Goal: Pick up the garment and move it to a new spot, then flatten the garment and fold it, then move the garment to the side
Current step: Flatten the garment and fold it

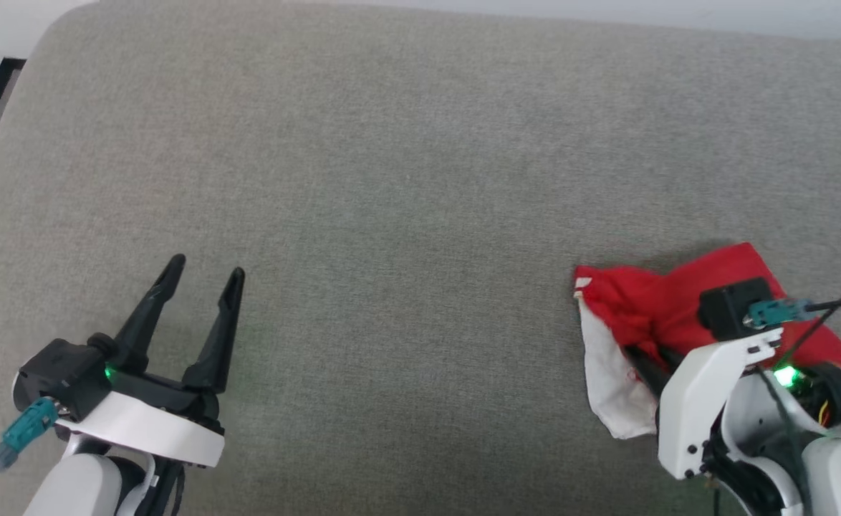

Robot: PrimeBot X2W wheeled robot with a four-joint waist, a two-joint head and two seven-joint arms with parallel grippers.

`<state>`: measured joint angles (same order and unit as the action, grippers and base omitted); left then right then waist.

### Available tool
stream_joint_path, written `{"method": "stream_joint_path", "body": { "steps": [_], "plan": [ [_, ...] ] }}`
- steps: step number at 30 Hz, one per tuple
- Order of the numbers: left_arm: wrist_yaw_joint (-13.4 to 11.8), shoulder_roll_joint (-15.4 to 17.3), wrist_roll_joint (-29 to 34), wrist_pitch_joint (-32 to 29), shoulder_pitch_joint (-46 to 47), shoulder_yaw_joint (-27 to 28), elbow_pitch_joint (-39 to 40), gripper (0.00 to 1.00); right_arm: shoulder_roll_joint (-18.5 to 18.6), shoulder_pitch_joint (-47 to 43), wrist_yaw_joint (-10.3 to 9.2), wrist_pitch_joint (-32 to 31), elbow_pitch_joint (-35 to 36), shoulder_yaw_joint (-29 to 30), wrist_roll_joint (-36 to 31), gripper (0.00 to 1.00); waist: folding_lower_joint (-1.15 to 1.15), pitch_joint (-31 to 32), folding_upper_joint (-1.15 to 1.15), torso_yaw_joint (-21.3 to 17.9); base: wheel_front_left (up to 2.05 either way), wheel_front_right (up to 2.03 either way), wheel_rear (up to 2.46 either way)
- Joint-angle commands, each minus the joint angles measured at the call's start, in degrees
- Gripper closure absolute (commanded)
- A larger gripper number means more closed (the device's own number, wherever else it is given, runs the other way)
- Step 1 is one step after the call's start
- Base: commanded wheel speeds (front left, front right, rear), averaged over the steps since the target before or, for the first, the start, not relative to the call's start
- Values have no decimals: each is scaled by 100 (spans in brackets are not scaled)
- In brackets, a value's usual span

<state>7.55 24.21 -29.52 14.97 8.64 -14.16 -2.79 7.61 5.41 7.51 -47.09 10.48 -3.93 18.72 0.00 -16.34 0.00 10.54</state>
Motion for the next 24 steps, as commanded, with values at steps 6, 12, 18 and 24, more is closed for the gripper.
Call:
{"method": "stream_joint_path", "body": {
  "steps": [6, 12, 18, 24],
  "plan": [
    [-14, 83, 33, 28, -144, 90, -40, 0, 34, 139, -5, 398, 333, 371, 183, 0, 0, 288, 0, -257, 0, 0, 0],
    [-14, 91, -20, 28, -288, 79, -105, 0, 163, 218, -5, 770, 356, 774, 315, 0, 0, 483, 0, -467, 0, 0, 0],
    [-14, 44, -115, 28, -410, 30, -386, 0, 641, 140, -5, 2117, -312, 1040, 396, 0, 0, 708, 0, -718, 0, 0, 0],
    [-14, 68, -255, 28, -491, 182, -757, 0, 1070, 12, -5, 3740, -1135, 898, 411, 0, 0, 951, 0, -865, 0, 0, 0]
  ]
}}
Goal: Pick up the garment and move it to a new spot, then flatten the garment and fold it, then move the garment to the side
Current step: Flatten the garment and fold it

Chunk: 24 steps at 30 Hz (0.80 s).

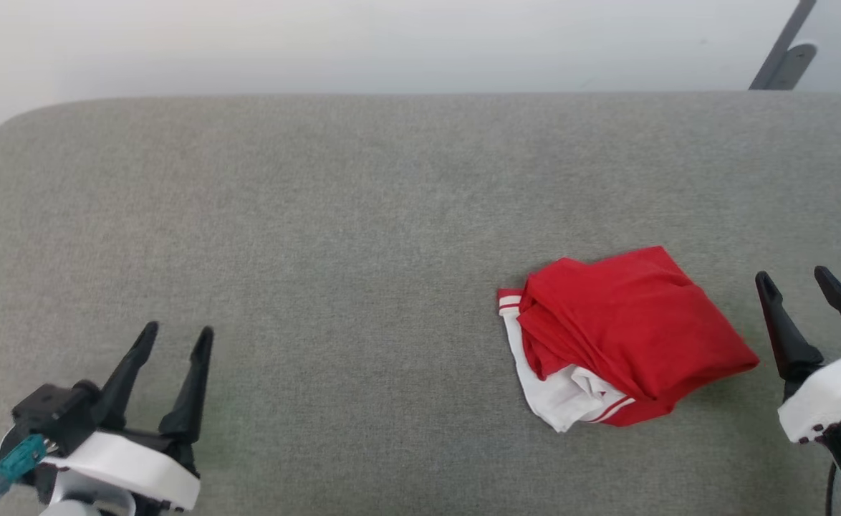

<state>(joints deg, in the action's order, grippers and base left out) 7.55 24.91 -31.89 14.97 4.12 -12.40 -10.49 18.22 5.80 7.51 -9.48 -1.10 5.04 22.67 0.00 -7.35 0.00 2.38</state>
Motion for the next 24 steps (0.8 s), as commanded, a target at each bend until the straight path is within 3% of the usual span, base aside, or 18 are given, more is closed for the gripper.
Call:
{"method": "stream_joint_path", "body": {
  "steps": [1, 10, 24],
  "plan": [
    [-14, -10, -29, 28, -78, 53, -22, 0, 22, -36, -5, 202, -83, -24, 32, 0, 0, 100, 0, -71, 0, 0, 0],
    [-14, -223, 81, 28, -673, 601, 19, 0, -48, -321, -5, 1598, -615, 38, 73, 0, 0, 443, 0, -200, 0, 0, 0],
    [-14, -600, 428, 28, -1626, 1334, 994, 0, -121, -1024, -5, 1856, -495, 202, 237, 0, 0, 352, 0, -161, 0, 0, 0]
  ]
}}
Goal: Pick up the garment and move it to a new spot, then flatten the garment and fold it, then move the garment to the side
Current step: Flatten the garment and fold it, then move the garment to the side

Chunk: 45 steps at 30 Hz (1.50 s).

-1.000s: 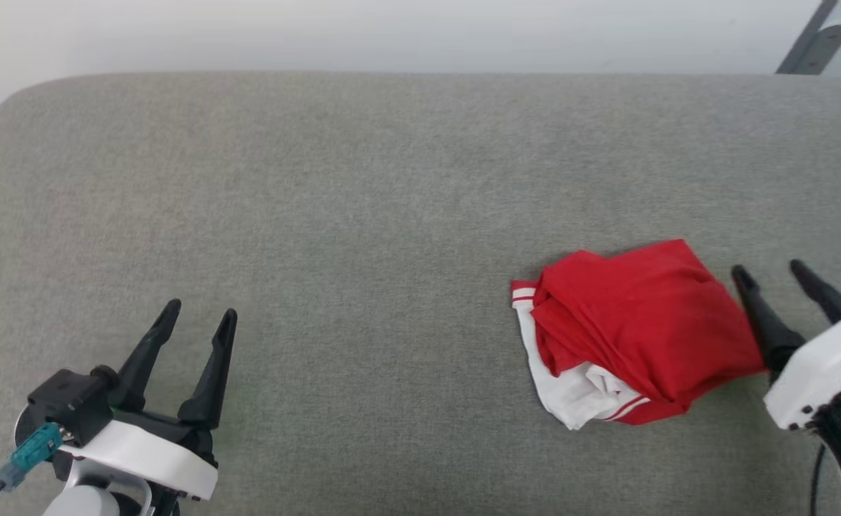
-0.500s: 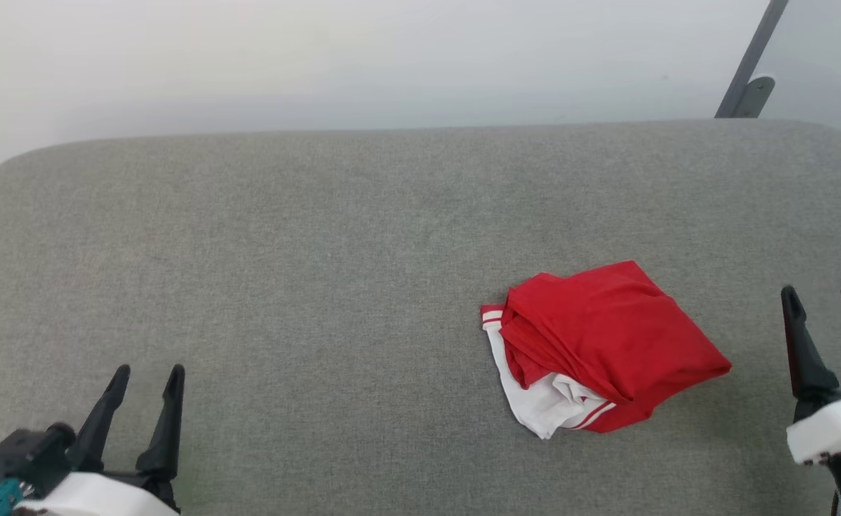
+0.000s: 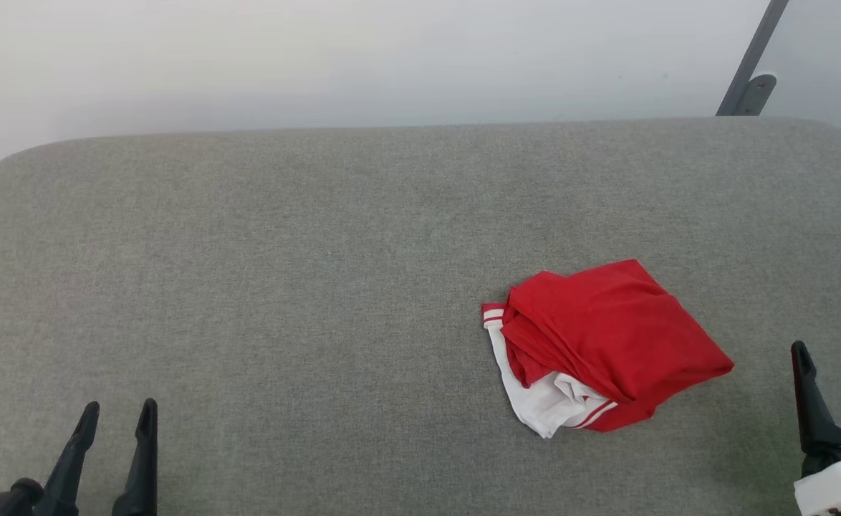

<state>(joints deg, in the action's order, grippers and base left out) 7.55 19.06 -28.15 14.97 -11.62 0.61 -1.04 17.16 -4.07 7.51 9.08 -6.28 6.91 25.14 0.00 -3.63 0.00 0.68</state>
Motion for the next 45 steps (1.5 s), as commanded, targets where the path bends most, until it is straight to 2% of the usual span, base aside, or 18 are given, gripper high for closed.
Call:
{"method": "stream_joint_path", "body": {
  "steps": [1, 6, 10, 16, 23, 30, 36, 41, 42, 43, 44, 45],
  "plan": [
    [-14, -16, 56, 28, -62, 40, 66, 0, -20, -48, -5, -11, 34, 24, -17, 0, 0, -34, 0, 12, 0, 0, 0],
    [-14, 2, 67, 28, 20, 52, 127, 0, 0, 60, -5, -142, 79, -41, -18, 0, 0, -90, 0, 16, 0, 0, 0],
    [-14, 9, 19, 28, 125, -6, 183, 0, 136, 305, -5, -567, 41, -182, 61, 0, 0, -235, 0, 36, 0, 0, 0],
    [-14, 112, -80, 28, 511, -285, 145, 0, 595, 862, -5, -2286, 52, -461, 208, 0, 0, -647, 0, 193, 0, 0, 0],
    [-14, 153, -231, 29, 931, -570, 93, 0, 1018, 1542, -5, -4433, 501, -685, 471, 0, 0, -1089, 0, 356, 0, 0, 0],
    [-14, 185, -362, 29, 1284, -770, 64, 0, 987, 1916, -5, -6093, 799, -785, 485, 0, 0, -1450, 0, 544, 0, 0, 0],
    [-14, 233, -483, 29, 1530, -848, 60, 0, 728, 1983, -5, -6836, 856, -679, 150, 0, 0, -1736, 0, 679, 0, 0, 0],
    [-14, 283, -558, 29, 1673, -865, 48, 0, 428, 1947, -5, -7103, 820, -558, -228, 0, 0, -1906, 0, 702, 0, 0, 0],
    [-14, 289, -559, 29, 1687, -875, 43, 0, 389, 1945, -5, -7113, 823, -539, -296, 9, 0, -1928, 0, 704, 0, 0, 0],
    [-14, 297, -572, 29, 1712, -881, 41, 0, 327, 1939, -5, -7106, 812, -489, -391, 47, 0, -1953, 0, 703, 0, 0, 0],
    [-14, 308, -583, 29, 1748, -888, 45, 0, 266, 1932, -6, -7113, 804, -459, -477, 66, 0, -1983, 0, 697, 0, 0, 0],
    [-14, 316, -579, 29, 1782, -897, 49, 0, 220, 1934, -5, -7102, 800, -451, -544, 99, 0, -2006, 0, 693, 0, 0, 0]
  ]
}}
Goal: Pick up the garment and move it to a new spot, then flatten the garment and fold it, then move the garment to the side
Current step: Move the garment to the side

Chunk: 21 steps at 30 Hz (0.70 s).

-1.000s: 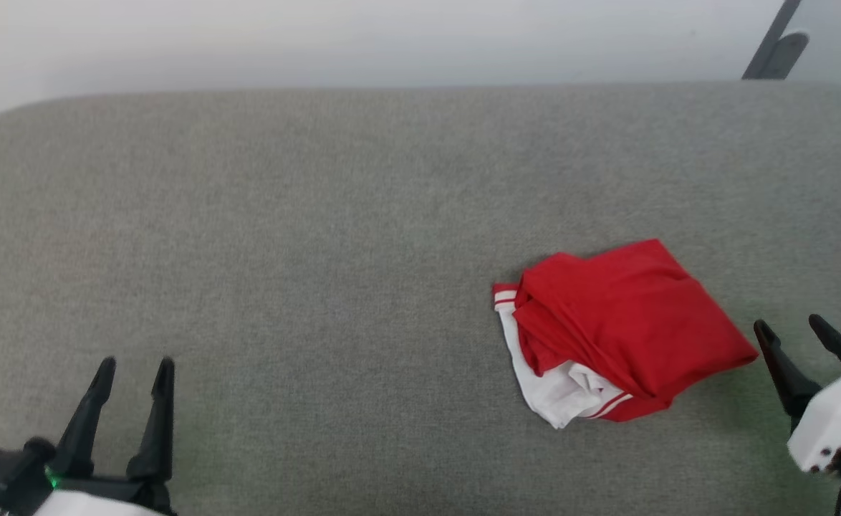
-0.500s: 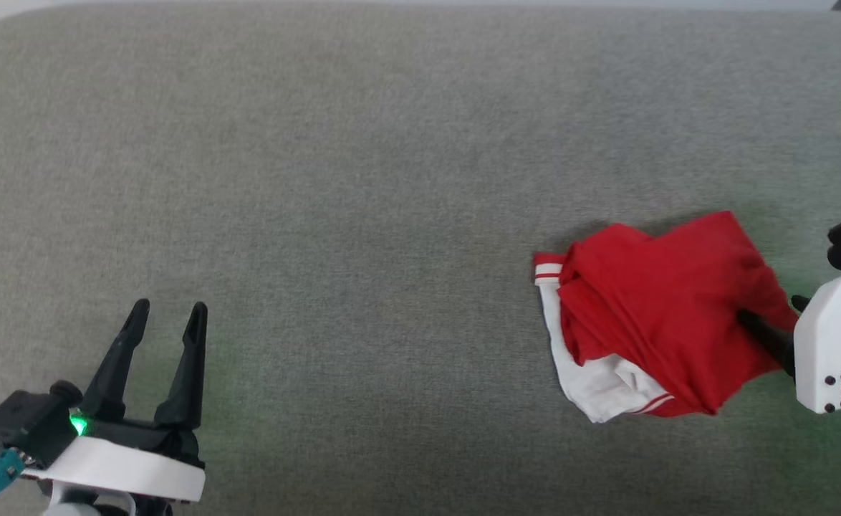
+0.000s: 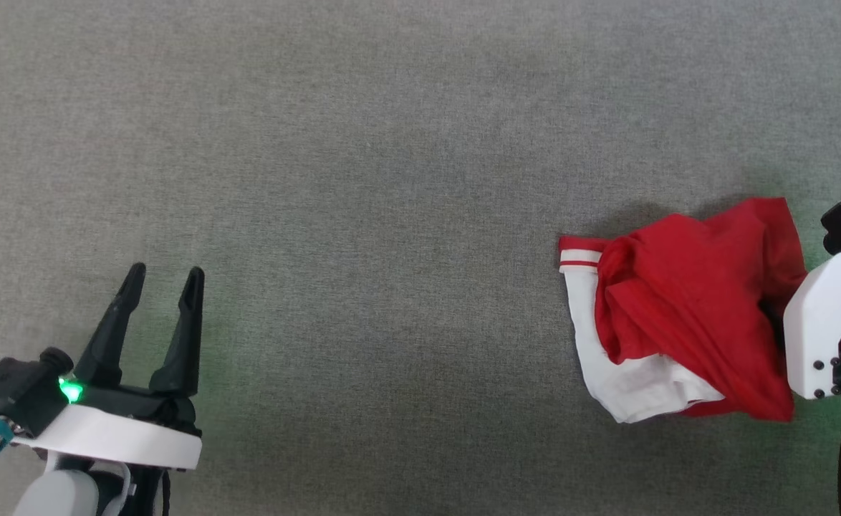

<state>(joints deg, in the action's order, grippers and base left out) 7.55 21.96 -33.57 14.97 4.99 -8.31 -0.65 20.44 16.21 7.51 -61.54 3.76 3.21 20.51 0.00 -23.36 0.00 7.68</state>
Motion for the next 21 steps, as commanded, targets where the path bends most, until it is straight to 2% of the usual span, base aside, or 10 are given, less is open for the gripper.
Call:
{"method": "stream_joint_path", "body": {
  "steps": [1, 5, 13, 21],
  "plan": [
    [-14, 36, -41, 29, 136, -10, 14, 0, -162, -84, -5, -18, -211, -56, -139, 100, 0, -54, 0, -17, 0, 0, 0],
    [-14, 73, -57, 29, 202, -38, 19, 0, -327, -68, -5, 82, -194, 125, -321, 100, 0, -88, 0, -56, 0, 0, 0],
    [-14, 160, -49, 29, 240, -101, 97, 0, -630, 7, -18, 579, 152, 938, -554, 100, 0, -7, 0, -329, 0, 0, 0],
    [-14, 533, -98, 29, 637, -376, 384, 0, -798, 157, -16, 977, 663, 1853, -624, 100, 0, -232, 0, -764, 0, 0, 0]
  ]
}}
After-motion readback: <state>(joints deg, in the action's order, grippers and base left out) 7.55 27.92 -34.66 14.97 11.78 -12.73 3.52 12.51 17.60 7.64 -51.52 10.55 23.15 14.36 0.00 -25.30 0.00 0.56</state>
